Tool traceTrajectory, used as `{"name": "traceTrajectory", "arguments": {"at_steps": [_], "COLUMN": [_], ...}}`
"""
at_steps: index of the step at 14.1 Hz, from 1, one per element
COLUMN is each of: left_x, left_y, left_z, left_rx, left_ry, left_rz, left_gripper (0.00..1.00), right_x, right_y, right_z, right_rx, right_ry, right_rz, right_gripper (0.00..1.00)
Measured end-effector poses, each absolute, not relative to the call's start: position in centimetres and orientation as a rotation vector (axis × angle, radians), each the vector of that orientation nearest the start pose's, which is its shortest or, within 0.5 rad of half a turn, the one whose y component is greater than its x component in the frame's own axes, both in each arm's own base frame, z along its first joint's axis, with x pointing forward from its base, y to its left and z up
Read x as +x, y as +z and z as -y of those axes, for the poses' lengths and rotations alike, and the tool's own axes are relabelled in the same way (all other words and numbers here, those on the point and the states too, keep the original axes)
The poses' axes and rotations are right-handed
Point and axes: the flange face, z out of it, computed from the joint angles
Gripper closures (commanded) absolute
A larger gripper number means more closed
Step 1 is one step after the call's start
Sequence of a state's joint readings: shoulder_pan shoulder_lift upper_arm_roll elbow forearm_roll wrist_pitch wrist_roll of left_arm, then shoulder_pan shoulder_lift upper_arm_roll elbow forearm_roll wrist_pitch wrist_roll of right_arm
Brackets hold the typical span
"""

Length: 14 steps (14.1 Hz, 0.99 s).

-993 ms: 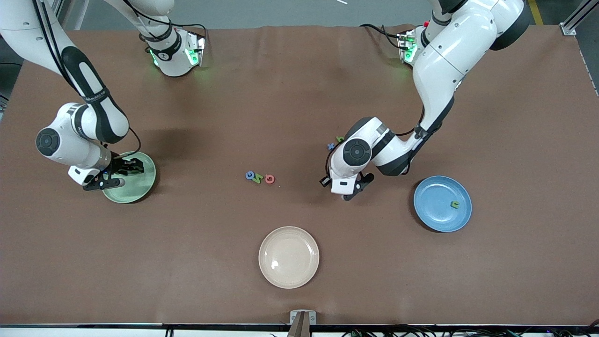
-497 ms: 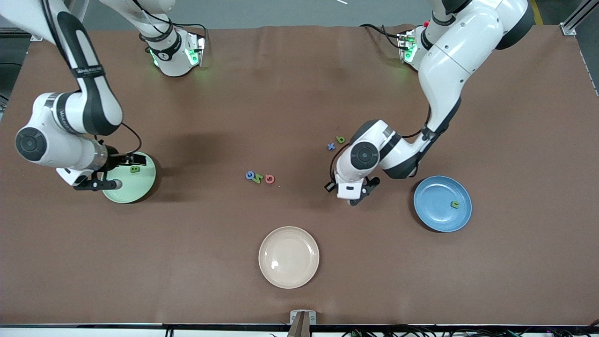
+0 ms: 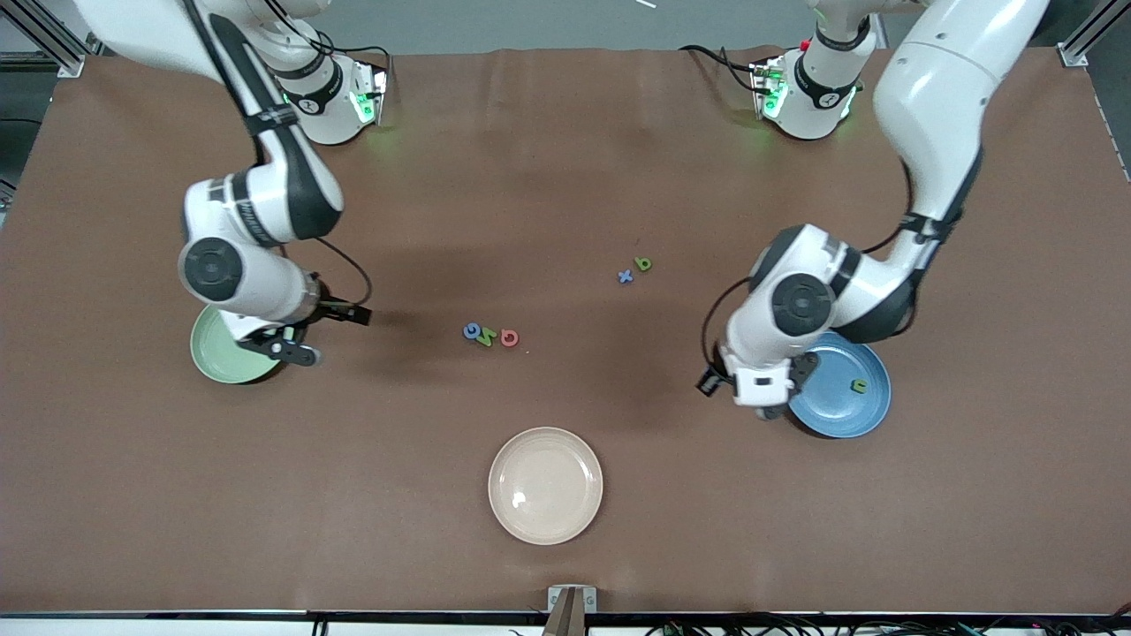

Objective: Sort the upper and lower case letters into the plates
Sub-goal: 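Grasp the blue m with the left gripper while the right gripper returns, then place the m on the blue plate while the right gripper grasps the Q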

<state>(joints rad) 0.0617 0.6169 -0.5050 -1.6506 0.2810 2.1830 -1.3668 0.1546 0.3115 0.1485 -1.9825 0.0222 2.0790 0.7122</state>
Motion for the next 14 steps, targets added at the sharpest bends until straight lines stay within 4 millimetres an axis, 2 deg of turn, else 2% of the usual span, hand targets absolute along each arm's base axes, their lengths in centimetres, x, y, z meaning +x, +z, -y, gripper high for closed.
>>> {"name": "traceTrajectory", "arguments": {"at_steps": [2,4,8,10,11,12,13,14], "left_x": [64.8,65.6,66.2,66.0,65.9,65.7,65.5,65.3], "left_y": [28.5,27.7,25.4,23.6,22.8,22.0,21.5,21.1], "left_z": [19.5,14.7,6.0,3.7,3.2,3.1,3.2,3.4], "left_rx": [-2.877,-2.861,-2.855,-2.847,-2.843,-2.840,-2.839,-2.839], "left_ry": [0.093,0.124,0.190,0.237,0.259,0.279,0.295,0.306], "left_rz": [1.284,1.280,1.277,1.285,1.290,1.290,1.286,1.282], "left_gripper": [1.00,1.00,1.00,0.96,0.87,0.72,0.41,0.00], "right_x": [55.7,55.9,56.0,55.4,55.1,54.9,54.7,54.4], "right_y": [28.3,27.3,25.9,24.8,24.1,23.3,22.5,21.8], "right_z": [-21.8,-25.2,-30.4,-31.6,-32.0,-32.5,-33.1,-33.9], "right_rx": [-2.981,-2.841,-2.472,-2.421,-2.423,-2.434,-2.451,-2.466], "right_ry": [0.365,0.364,0.279,0.290,0.299,0.304,0.302,0.291], "right_rz": [-0.981,-1.236,-1.736,-1.825,-1.839,-1.839,-1.835,-1.837], "right_gripper": [0.00,0.00,0.00,0.00,0.00,0.00,0.00,0.00]}}
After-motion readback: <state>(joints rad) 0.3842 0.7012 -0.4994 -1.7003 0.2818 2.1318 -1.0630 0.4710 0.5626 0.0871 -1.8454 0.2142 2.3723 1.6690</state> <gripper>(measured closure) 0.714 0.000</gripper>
